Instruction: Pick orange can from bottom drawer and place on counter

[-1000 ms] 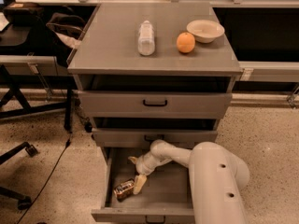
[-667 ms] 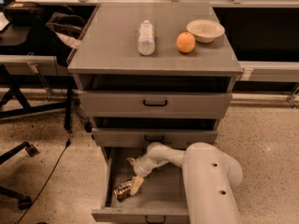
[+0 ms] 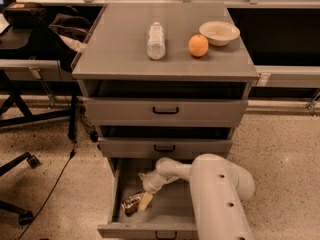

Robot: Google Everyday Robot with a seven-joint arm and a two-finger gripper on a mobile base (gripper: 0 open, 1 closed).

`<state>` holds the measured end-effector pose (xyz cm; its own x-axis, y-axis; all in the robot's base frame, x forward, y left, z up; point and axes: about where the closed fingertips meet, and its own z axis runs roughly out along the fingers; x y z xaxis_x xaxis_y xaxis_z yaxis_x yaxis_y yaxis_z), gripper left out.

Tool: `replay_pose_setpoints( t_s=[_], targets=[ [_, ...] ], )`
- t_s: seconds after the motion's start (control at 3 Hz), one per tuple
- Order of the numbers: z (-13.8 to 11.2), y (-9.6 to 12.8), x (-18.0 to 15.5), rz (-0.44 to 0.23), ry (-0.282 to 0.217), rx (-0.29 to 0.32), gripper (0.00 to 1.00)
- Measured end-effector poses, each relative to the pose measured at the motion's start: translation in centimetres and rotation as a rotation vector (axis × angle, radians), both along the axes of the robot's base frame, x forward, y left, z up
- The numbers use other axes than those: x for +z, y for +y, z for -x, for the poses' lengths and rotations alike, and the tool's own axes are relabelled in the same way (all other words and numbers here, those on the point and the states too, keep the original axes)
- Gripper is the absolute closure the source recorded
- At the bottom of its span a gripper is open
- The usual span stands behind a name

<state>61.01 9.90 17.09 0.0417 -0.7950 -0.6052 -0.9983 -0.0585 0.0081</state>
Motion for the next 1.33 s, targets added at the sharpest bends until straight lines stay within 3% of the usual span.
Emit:
replay_pose_setpoints(
  t_s=[0.33, 0.67, 1.33],
  targets=[
    [0.2, 0.1, -1.0, 0.009, 0.018, -0.034, 0.0],
    [0.6, 0.4, -1.9, 0.001, 0.037, -0.027, 0.0],
    [1.5, 1.2, -3.4, -0.041, 0.084, 0.033, 0.0]
  ],
)
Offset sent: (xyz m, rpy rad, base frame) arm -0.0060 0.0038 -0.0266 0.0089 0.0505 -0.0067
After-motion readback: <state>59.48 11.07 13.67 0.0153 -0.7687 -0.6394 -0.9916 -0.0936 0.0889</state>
